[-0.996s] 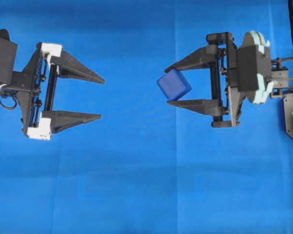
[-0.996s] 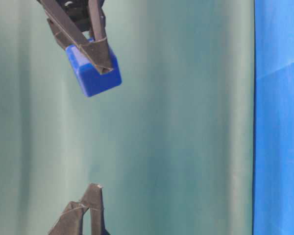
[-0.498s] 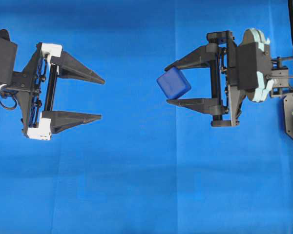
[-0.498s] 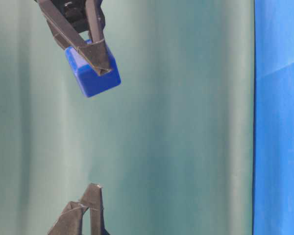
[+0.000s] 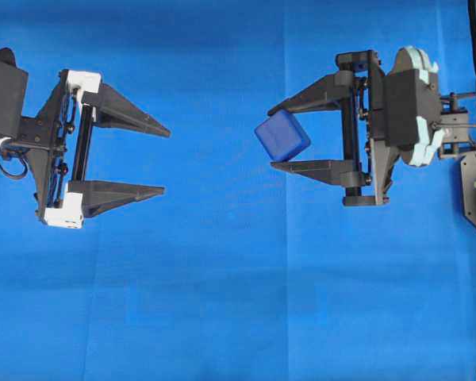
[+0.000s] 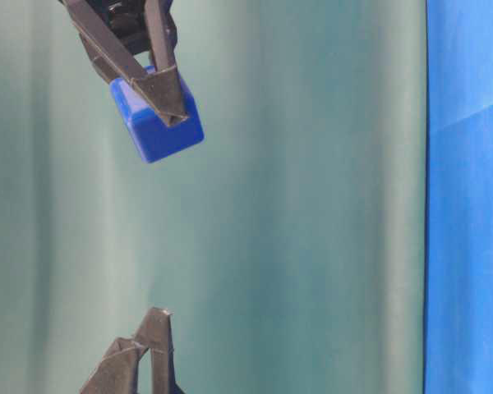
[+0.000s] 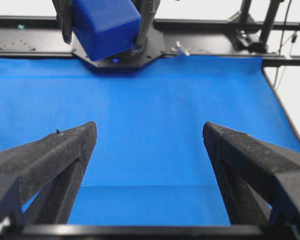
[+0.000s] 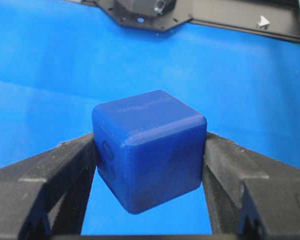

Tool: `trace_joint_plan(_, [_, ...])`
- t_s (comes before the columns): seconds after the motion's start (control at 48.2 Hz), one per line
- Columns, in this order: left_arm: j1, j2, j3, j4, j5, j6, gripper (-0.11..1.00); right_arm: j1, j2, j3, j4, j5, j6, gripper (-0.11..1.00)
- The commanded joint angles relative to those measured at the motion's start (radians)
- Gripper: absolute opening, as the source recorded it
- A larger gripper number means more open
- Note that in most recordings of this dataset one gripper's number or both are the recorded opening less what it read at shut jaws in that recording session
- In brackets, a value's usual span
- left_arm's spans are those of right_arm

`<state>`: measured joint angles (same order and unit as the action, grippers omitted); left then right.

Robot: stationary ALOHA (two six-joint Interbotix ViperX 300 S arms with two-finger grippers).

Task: Handover the blue block to the right arm after grasping it with the left arm, then place it in the designated position.

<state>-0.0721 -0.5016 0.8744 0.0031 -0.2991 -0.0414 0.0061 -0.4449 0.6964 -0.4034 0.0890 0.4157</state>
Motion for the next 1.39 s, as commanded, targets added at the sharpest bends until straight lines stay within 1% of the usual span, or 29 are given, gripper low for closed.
trace_joint_plan(0.0, [-0.002,-0.006,-0.028,0.000,-0.008,0.002,0.92,0.002,-0.005,-0.028,0.003,-0.003,0.003,0.46])
trace_joint_plan(0.747, [-0.002,-0.006,-0.029,0.000,-0.008,0.002,0.92,0.002,-0.003,-0.026,0.006,0.011,0.006,0.46])
trace_joint_plan(0.934, [-0.003,-0.006,-0.029,0.000,-0.008,0.002,0.92,0.002,-0.005,-0.026,0.008,0.043,0.009,0.46])
trace_joint_plan(1.08, [-0.003,-0.006,-0.029,0.000,-0.008,0.000,0.92,0.014,-0.005,-0.025,0.025,0.133,0.011,0.46])
trace_joint_plan(1.163, [-0.003,-0.006,-0.031,0.000,-0.008,0.000,0.92,0.025,-0.005,-0.025,0.044,0.216,0.009,0.46])
trace_joint_plan(1.266, [-0.003,-0.006,-0.031,0.000,-0.008,0.000,0.92,0.037,-0.003,-0.023,0.058,0.336,0.009,0.46])
trace_joint_plan(1.37, [-0.003,-0.005,-0.031,0.000,-0.008,0.000,0.92,0.040,-0.005,-0.025,0.074,0.420,0.011,0.46])
